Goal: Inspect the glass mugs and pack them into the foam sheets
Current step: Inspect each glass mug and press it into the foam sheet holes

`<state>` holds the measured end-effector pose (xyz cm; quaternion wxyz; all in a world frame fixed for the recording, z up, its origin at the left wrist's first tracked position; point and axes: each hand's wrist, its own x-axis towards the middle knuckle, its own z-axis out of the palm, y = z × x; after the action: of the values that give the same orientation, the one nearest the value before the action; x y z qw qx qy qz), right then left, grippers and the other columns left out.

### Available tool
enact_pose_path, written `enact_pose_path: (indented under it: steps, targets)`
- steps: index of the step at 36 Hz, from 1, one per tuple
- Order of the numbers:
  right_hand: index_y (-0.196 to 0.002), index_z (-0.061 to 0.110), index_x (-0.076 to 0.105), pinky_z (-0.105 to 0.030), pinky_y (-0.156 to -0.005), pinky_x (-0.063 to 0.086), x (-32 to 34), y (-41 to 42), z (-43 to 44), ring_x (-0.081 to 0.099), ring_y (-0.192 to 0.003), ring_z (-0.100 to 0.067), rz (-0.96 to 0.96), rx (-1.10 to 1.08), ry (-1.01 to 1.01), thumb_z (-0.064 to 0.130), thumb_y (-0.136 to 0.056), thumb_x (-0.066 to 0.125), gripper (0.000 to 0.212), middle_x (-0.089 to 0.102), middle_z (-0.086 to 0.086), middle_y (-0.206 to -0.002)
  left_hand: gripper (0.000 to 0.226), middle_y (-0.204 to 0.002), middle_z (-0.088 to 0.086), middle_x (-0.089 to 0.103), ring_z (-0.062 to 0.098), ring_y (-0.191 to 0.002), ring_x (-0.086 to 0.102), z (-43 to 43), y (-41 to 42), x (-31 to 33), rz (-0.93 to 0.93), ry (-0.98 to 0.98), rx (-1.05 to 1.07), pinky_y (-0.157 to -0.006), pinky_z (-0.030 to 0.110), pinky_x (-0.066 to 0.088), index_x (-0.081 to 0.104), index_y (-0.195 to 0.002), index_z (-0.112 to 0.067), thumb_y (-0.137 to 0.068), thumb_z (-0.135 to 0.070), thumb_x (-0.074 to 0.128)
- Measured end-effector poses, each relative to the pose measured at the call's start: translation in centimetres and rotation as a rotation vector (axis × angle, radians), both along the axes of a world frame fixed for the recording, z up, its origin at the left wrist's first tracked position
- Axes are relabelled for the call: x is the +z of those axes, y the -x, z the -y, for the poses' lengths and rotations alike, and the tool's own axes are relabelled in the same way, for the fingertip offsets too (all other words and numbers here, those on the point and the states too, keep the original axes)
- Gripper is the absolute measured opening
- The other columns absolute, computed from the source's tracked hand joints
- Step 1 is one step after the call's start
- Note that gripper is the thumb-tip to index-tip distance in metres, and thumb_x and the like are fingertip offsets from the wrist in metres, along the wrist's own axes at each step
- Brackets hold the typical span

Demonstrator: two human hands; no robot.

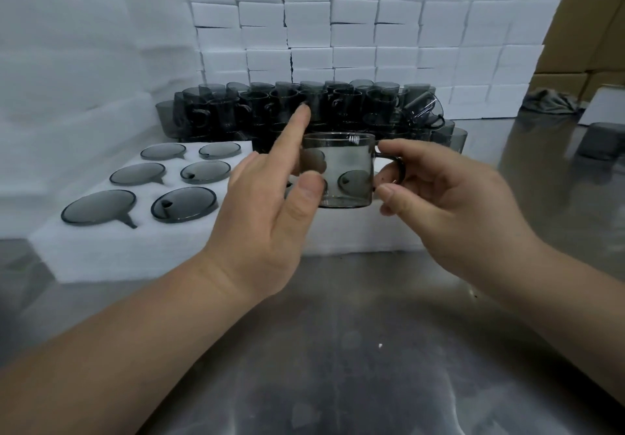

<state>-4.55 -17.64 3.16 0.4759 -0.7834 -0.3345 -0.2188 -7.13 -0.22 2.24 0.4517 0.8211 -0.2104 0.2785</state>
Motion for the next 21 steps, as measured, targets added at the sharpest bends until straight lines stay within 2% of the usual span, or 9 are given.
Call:
enact_pose_path:
  steps: [2, 4, 5, 7, 8, 12, 16, 19, 21]
  targets:
    - [-0.095, 0.051, 0.052, -0.045, -0.077, 0.052, 0.0, -0.1, 0.1, 0.064, -0.071, -0.019, -0.01, -0.01, -0.005, 0.028, -0.075, 0.062, 0.032, 0.064, 0.016, -0.086, 0.055, -0.106, 0.013, 0.061, 0.027, -0.112, 0.05, -0.1, 0.3, 0.0, 0.04, -0.055, 0.014, -0.105, 0.036, 0.03, 0.015, -0.137, -0.033, -0.088, -0.057, 0.022]
    - [-0.093, 0.05, 0.054, -0.046, -0.077, 0.052, -0.1, -0.2, 0.1, 0.065, -0.072, -0.019, -0.02, -0.015, -0.013, 0.028, -0.074, 0.063, 0.031, 0.065, 0.015, -0.086, 0.049, -0.105, 0.011, 0.063, 0.027, -0.111, 0.05, -0.2, 0.4, 0.0, 0.057, -0.048, 0.003, -0.106, 0.04, 0.031, 0.014, -0.135, -0.035, -0.088, -0.046, 0.024]
    - [-0.091, 0.05, 0.054, -0.046, -0.077, 0.053, -0.1, -0.3, 0.1, 0.065, -0.073, -0.019, -0.026, -0.015, -0.021, 0.028, -0.073, 0.063, 0.029, 0.065, 0.015, -0.086, 0.05, -0.108, 0.0, 0.062, 0.024, -0.113, 0.05, -0.1, 0.4, 0.2, 0.068, -0.056, 0.016, -0.106, 0.044, 0.031, 0.014, -0.134, -0.037, -0.087, -0.045, 0.028]
    - [-0.089, 0.049, 0.055, -0.043, -0.079, 0.053, -0.2, -0.4, 0.1, 0.066, -0.074, -0.018, -0.023, -0.014, -0.04, 0.027, -0.072, 0.062, 0.028, 0.065, 0.014, -0.086, 0.055, -0.111, -0.026, 0.049, 0.012, -0.116, 0.046, 0.1, 0.5, 0.4, 0.088, -0.093, 0.061, -0.107, 0.047, 0.03, 0.013, -0.13, -0.045, -0.081, -0.046, 0.038]
    - [-0.088, 0.049, 0.055, -0.04, -0.079, 0.053, -0.2, -0.5, 0.1, 0.065, -0.075, -0.017, -0.017, -0.016, -0.044, 0.027, -0.072, 0.062, 0.028, 0.065, 0.015, -0.087, 0.057, -0.11, -0.03, 0.044, 0.008, -0.116, 0.045, 0.2, 0.6, 0.5, 0.097, -0.107, 0.075, -0.107, 0.048, 0.03, 0.013, -0.129, -0.047, -0.079, -0.046, 0.041]
    - [-0.086, 0.047, 0.057, -0.038, -0.082, 0.054, -0.3, -0.8, 0.3, 0.066, -0.079, -0.011, 0.0, -0.02, -0.052, 0.017, -0.075, 0.065, 0.033, 0.066, 0.013, -0.088, 0.064, -0.11, -0.029, 0.045, -0.001, -0.113, 0.044, 0.3, 0.6, 0.5, 0.121, -0.139, 0.1, -0.107, 0.05, 0.03, 0.016, -0.126, -0.047, -0.073, -0.047, 0.051]
    - [-0.084, 0.047, 0.057, -0.033, -0.081, 0.054, -0.2, -1.0, 0.4, 0.066, -0.079, -0.003, -0.007, -0.026, -0.055, 0.019, -0.074, 0.063, 0.03, 0.067, 0.016, -0.089, 0.077, -0.113, -0.029, 0.045, -0.022, -0.11, 0.036, 0.3, 0.3, 0.3, 0.11, -0.118, 0.112, -0.112, 0.041, 0.025, 0.015, -0.126, -0.043, -0.069, -0.041, 0.066]
    - [-0.08, 0.049, 0.055, -0.031, -0.078, 0.054, -0.3, -1.2, 0.5, 0.066, -0.078, -0.003, 0.002, -0.046, -0.044, 0.017, -0.075, 0.065, 0.034, 0.066, 0.016, -0.088, 0.08, -0.115, -0.024, 0.044, -0.01, -0.111, 0.039, 0.5, 0.3, 0.3, 0.142, -0.18, 0.145, -0.109, 0.036, 0.028, 0.019, -0.131, -0.033, -0.067, -0.037, 0.067]
    - [-0.079, 0.048, 0.053, -0.036, -0.076, 0.054, -0.4, -1.3, 0.6, 0.066, -0.076, -0.008, 0.016, -0.077, -0.022, 0.013, -0.079, 0.068, 0.038, 0.065, 0.015, -0.087, 0.08, -0.116, -0.017, 0.043, -0.002, -0.112, 0.039, 0.6, 0.4, 0.3, 0.193, -0.244, 0.176, -0.106, 0.039, 0.031, 0.029, -0.135, -0.022, -0.067, -0.035, 0.068]
